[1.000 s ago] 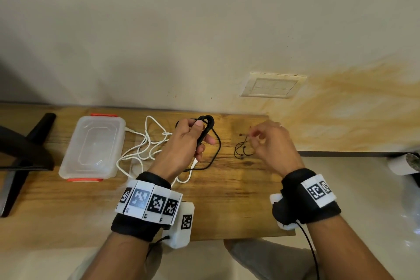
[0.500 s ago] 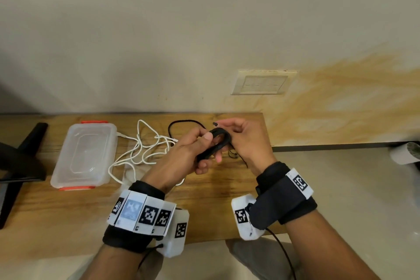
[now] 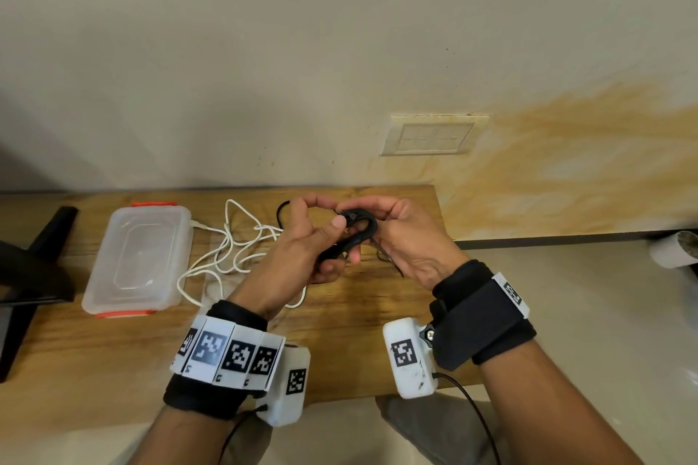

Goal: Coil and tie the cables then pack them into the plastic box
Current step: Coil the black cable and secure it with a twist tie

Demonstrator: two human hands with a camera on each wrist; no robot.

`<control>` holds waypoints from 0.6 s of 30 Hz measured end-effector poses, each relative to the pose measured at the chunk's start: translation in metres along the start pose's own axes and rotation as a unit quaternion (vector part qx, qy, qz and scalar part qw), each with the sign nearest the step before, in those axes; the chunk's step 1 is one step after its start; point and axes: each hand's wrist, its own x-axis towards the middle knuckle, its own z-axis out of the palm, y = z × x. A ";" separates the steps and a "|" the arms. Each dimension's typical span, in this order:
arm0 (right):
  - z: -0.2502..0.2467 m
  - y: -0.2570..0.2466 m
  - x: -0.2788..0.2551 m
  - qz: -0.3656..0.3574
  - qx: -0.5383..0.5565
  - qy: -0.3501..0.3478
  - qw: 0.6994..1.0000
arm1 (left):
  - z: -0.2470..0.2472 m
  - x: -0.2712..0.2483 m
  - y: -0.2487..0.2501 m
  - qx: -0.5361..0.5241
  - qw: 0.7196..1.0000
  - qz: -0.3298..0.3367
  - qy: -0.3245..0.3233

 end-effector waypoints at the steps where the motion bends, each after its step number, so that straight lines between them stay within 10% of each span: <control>1: 0.001 -0.001 -0.001 -0.001 0.001 -0.012 1.000 | -0.001 0.000 -0.001 0.007 1.000 0.005 0.007; 18: 0.007 0.006 -0.001 -0.008 -0.191 0.091 0.977 | 0.000 0.000 0.001 0.148 0.974 0.110 0.131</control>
